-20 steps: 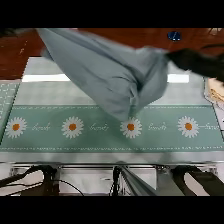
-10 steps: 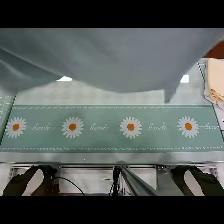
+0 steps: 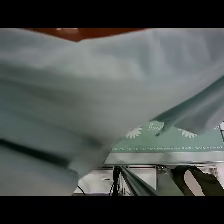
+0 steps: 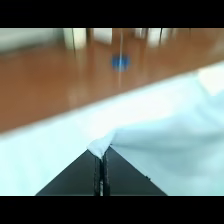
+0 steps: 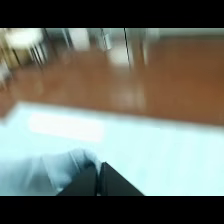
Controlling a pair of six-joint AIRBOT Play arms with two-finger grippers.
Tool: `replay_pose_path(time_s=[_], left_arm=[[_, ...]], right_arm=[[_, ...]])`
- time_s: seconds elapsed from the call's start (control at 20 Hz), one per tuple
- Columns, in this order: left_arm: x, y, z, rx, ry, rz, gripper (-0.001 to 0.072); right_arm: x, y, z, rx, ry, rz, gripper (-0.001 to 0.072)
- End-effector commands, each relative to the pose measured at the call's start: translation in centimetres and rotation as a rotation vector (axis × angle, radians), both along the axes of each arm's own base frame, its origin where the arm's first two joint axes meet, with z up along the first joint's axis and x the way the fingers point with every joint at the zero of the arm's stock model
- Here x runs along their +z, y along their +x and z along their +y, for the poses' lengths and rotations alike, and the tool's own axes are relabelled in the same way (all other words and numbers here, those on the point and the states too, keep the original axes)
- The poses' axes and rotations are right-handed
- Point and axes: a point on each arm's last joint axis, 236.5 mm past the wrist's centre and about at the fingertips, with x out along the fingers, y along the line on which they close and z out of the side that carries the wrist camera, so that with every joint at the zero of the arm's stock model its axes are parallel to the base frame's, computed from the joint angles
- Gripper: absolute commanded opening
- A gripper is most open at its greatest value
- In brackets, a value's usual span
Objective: Fold the shirts.
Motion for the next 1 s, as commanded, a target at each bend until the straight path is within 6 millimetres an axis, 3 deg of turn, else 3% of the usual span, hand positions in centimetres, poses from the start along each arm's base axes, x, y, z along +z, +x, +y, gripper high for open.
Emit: replay_pose_path(time_s=[0.0, 0.1, 0.2, 0.3, 0.4, 0.5, 0.65, 0.75, 0.95], left_arm=[[-7.1, 1.0, 1.4, 0.003, 0.014, 0.287, 0.0021], [-11.1, 3.9, 2.2, -0.018, -0.015, 0.395, 0.0021], [-15.0, 8.3, 3.3, -0.017, -0.061, 0.422, 0.0021], [-19.4, 13.3, 4.5, 0.009, -0.121, 0.444, 0.0021], [-23.3, 18.2, 4.9, 0.028, -0.166, 0.464, 0.0021], [-25.7, 23.2, 5.0, 0.051, -0.168, 0.434, 0.0022], [-29.2, 29.2, 5.1, 0.043, -0.047, 0.342, 0.0022], [-31.9, 31.9, 5.4, 0.070, -0.024, 0.341, 0.0023], [-36.7, 35.7, 7.0, 0.164, -0.028, 0.363, 0.0023]], right_arm=[[-7.0, -0.1, -0.8, 0.032, -0.037, 0.318, 0.0016], [-10.4, 2.9, -1.1, 0.038, -0.015, 0.411, 0.0016], [-15.1, 6.9, -1.6, 0.004, -0.046, 0.490, 0.0016], [-20.0, 10.9, -0.4, 0.017, -0.094, 0.560, 0.0016], [-23.7, 15.6, 1.8, 0.059, -0.132, 0.559, 0.0016], [-26.1, 20.8, 3.2, 0.058, -0.127, 0.499, 0.0017], [-28.3, 26.9, 2.8, -0.022, -0.075, 0.412, 0.0017], [-29.2, 29.6, 2.1, -0.065, -0.056, 0.368, 0.0017], [-32.7, 32.7, 1.7, -0.100, -0.054, 0.359, 0.0017]])
